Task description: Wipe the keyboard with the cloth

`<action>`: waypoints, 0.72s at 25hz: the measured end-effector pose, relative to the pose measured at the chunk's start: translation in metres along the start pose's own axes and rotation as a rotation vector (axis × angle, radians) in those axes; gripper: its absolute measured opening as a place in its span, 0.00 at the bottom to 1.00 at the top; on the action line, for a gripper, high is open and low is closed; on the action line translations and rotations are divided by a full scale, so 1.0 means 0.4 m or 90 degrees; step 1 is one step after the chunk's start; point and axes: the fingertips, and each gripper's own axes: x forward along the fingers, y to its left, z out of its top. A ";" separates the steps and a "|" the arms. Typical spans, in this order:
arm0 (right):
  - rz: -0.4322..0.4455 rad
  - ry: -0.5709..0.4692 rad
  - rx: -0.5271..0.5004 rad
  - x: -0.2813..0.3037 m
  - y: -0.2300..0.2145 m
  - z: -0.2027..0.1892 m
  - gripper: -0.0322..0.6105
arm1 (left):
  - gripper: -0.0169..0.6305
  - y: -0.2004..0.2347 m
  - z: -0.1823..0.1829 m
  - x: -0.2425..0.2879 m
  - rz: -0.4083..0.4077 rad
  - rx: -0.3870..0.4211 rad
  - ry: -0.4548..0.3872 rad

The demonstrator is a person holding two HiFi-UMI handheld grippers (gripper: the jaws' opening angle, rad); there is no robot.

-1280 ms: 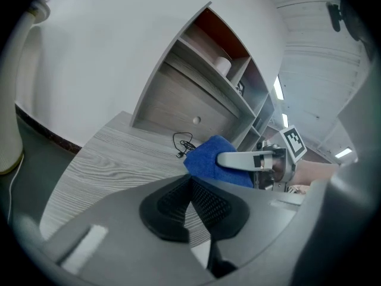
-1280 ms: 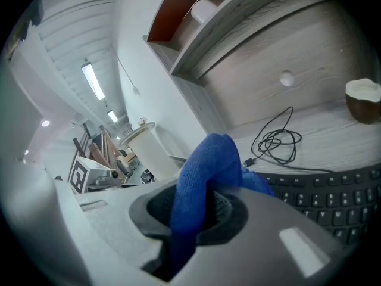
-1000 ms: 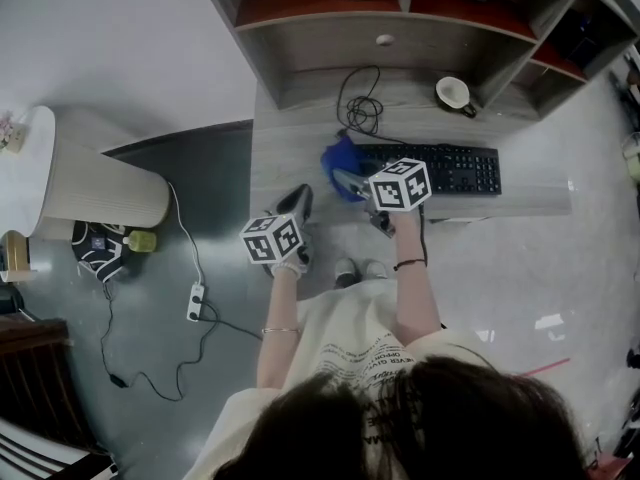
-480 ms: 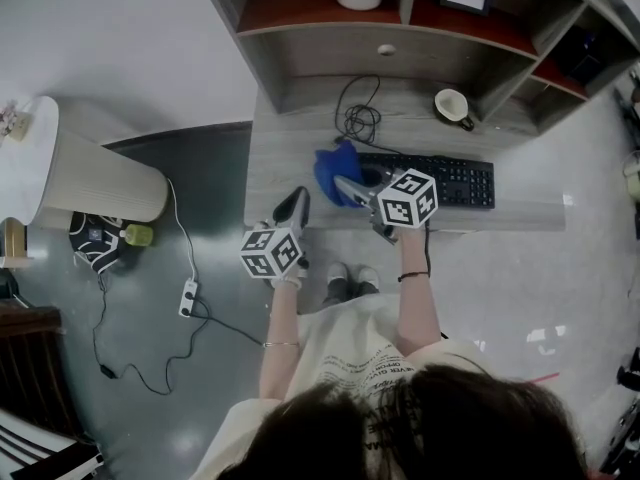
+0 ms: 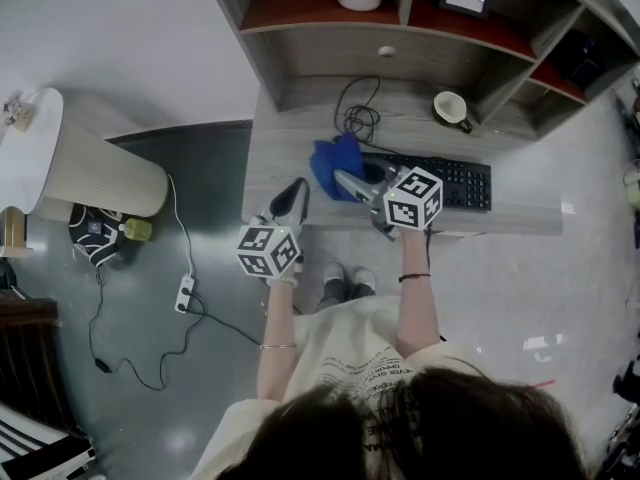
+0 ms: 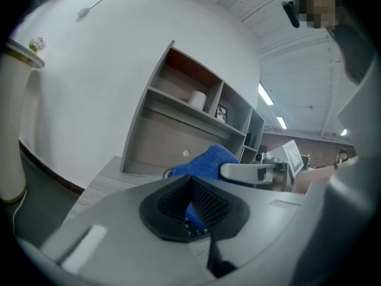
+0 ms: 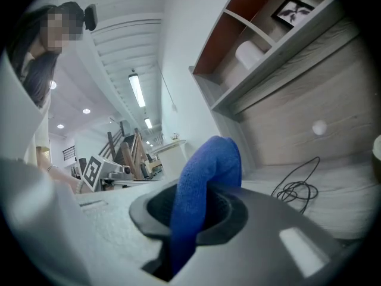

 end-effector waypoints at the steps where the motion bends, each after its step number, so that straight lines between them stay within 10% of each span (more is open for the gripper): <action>1: 0.001 -0.002 -0.005 -0.004 0.002 0.005 0.13 | 0.02 -0.003 0.002 -0.003 0.000 0.001 -0.004; 18: 0.039 -0.034 -0.076 -0.048 0.061 0.078 0.13 | 0.02 -0.066 0.055 -0.034 0.016 0.053 -0.055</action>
